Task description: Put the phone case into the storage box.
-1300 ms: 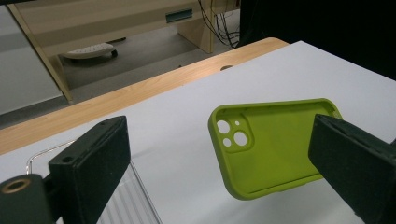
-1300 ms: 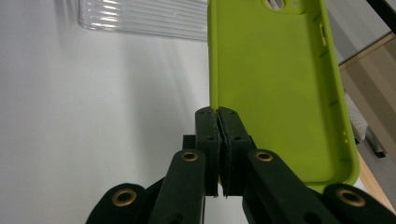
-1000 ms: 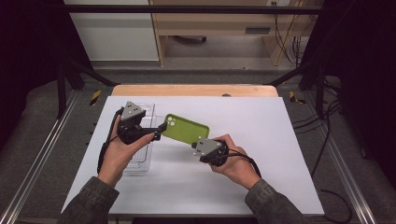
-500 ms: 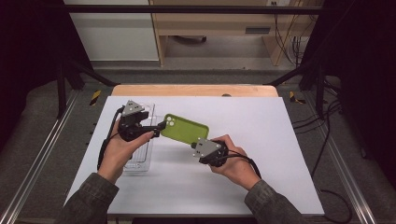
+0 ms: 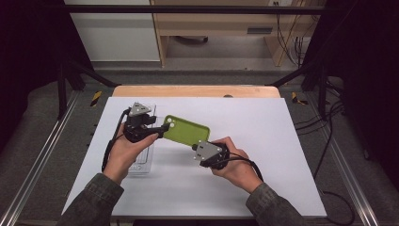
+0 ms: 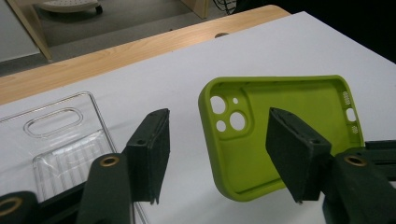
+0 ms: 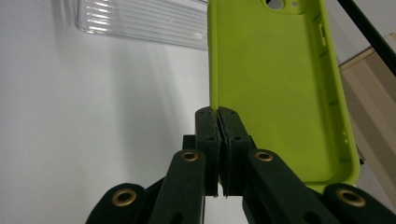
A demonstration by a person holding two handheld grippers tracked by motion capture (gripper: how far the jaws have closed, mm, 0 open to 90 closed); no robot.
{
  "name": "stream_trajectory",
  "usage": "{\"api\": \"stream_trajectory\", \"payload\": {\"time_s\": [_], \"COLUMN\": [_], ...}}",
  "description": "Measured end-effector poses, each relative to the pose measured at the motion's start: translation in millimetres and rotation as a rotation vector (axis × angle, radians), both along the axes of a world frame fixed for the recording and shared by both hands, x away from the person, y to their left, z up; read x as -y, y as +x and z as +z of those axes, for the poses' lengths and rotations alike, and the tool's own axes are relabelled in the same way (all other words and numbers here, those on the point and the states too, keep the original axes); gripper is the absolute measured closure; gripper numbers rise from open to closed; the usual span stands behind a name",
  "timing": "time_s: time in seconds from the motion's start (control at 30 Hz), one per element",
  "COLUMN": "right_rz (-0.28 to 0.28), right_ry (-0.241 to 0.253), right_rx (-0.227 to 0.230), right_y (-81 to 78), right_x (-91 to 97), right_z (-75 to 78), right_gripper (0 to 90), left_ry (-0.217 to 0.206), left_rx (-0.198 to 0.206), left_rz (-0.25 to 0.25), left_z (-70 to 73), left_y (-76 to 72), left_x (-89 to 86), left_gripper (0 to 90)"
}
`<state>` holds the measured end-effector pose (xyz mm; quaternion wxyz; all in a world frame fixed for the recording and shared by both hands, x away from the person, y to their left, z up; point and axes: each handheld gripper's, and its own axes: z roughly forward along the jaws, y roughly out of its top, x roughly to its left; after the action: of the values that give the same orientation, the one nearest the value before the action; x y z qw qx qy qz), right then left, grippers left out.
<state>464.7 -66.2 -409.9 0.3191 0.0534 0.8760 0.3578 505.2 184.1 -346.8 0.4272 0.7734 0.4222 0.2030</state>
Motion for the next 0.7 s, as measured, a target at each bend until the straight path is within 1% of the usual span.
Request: {"api": "stream_trajectory", "payload": {"time_s": [0.1,0.33,0.4,0.6,0.7], "right_rz": [-0.001,-0.001,0.0,0.003,0.0], "right_ry": [0.0,-0.006,-0.006,-0.011,-0.009], "right_rx": [0.002,0.009,0.011,0.015,0.014], "right_y": [-0.6,-1.7,-1.8,-3.3,-4.2], "right_x": [0.8,1.1,1.0,0.5,0.5], "right_z": [1.0,1.6,1.7,2.2,2.4], "right_gripper": [87.9,87.9,87.9,87.9,87.9], "left_ry": [-0.006,-0.001,-0.003,-0.002,-0.006], "left_rx": [-0.009,-0.042,-0.042,-0.058,-0.059], "left_rz": [0.004,-0.002,-0.001,0.0,-0.002], "left_z": [0.2,-0.8,-0.8,-1.7,-1.8], "left_y": [0.8,2.3,2.7,4.1,4.4], "left_x": [1.1,5.0,5.3,5.2,4.8], "left_gripper": [43.2,49.4,51.0,52.3,52.7]}}
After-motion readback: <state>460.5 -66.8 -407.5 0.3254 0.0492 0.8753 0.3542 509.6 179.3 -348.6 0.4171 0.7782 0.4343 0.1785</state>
